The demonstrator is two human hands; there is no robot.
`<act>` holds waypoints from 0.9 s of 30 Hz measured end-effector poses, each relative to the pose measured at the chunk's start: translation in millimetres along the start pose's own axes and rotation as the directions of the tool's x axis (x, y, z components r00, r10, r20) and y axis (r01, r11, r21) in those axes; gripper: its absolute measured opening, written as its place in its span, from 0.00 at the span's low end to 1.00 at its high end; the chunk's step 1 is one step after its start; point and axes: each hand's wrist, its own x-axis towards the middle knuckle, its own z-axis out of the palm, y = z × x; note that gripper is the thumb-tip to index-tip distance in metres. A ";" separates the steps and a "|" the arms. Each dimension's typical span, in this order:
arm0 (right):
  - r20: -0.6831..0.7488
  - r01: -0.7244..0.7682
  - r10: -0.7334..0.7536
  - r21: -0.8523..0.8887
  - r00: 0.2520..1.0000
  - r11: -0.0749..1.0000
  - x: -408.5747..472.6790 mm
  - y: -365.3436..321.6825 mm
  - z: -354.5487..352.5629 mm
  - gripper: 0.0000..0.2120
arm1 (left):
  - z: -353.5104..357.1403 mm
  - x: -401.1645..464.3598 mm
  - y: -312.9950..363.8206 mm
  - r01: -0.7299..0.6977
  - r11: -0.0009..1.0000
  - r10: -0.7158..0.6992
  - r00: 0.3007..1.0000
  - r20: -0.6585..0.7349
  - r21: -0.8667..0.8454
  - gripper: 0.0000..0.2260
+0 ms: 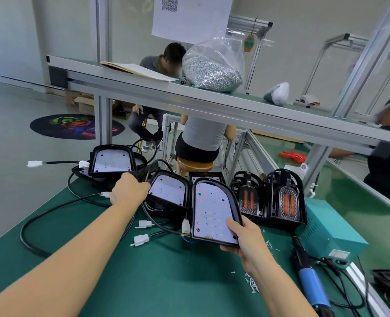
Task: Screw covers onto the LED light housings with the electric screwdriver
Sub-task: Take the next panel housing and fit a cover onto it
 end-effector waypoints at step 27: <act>0.047 0.023 -0.019 -0.087 0.999 0.996 -15.7 4.7 -7.9 0.07 | -1.6 -38.3 26.7 0.086 0.491 -0.033 0.996 0.081 -0.867 0.10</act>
